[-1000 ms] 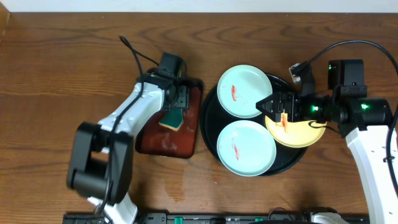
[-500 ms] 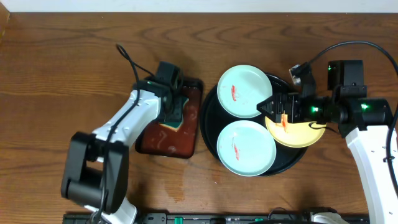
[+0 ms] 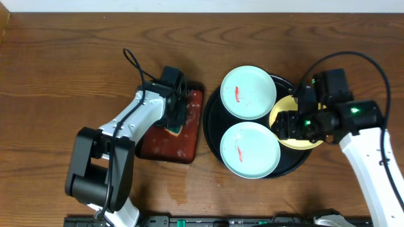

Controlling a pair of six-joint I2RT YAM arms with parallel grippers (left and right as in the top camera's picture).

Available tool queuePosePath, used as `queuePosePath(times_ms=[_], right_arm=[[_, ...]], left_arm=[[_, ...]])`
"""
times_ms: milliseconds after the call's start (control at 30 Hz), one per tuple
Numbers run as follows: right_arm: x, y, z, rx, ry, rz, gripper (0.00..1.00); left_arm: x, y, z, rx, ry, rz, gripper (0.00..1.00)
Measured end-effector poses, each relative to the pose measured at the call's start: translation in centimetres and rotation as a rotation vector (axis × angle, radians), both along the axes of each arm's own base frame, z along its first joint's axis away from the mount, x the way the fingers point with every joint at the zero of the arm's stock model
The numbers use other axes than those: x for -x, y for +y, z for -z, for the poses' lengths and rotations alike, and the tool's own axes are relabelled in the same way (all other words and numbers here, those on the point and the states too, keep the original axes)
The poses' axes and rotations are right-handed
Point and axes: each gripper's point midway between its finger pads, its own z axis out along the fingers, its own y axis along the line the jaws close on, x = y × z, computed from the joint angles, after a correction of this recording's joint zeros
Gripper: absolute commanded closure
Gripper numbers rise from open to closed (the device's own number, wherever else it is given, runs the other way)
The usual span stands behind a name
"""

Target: Clean dirty plates on tray and stack at the side

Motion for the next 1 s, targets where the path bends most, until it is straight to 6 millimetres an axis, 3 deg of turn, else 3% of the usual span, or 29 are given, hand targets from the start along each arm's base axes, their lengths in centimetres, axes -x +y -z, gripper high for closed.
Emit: queuePosePath(times_ms=[167,333,467,600,667,700,800,1000], right_arm=[[0.3,-1.4,4.3,0.088,0.031,0.079,0.55],[1.4,-1.5,8.7,0.090,0.098,0.107,0.60],[1.9,-1.4,11.8,0.088,0.144,0.118,0.71],[1.7,-1.2,14.1,0.081,0.161,0.135,0.80],[1.4,-1.1,15.0,0.076,0.165,0.147,0.96],[1.2,-1.1,15.4,0.074,0.167,0.160,0.99],[0.5,-0.3,15.7,0.032,0.166,0.182,0.99],[-2.7,0.3,15.4,-0.015,0.051,0.229,0.99]], left_arm=[[0.1,0.1,-3.3,0.007,-0.025,0.000,0.93],[-0.1,0.0,-8.7,0.048,-0.150,0.000,0.93],[0.8,0.1,-11.8,0.079,-0.213,0.002,0.93],[1.9,-0.2,-13.1,0.115,-0.220,0.009,0.92],[2.4,-0.3,-13.3,0.130,-0.208,0.010,0.93],[2.6,-0.4,-13.2,0.136,-0.198,0.009,0.92],[3.3,-0.4,-13.1,0.142,-0.169,0.008,0.92],[3.5,-0.7,-13.1,0.156,-0.161,0.008,0.93]])
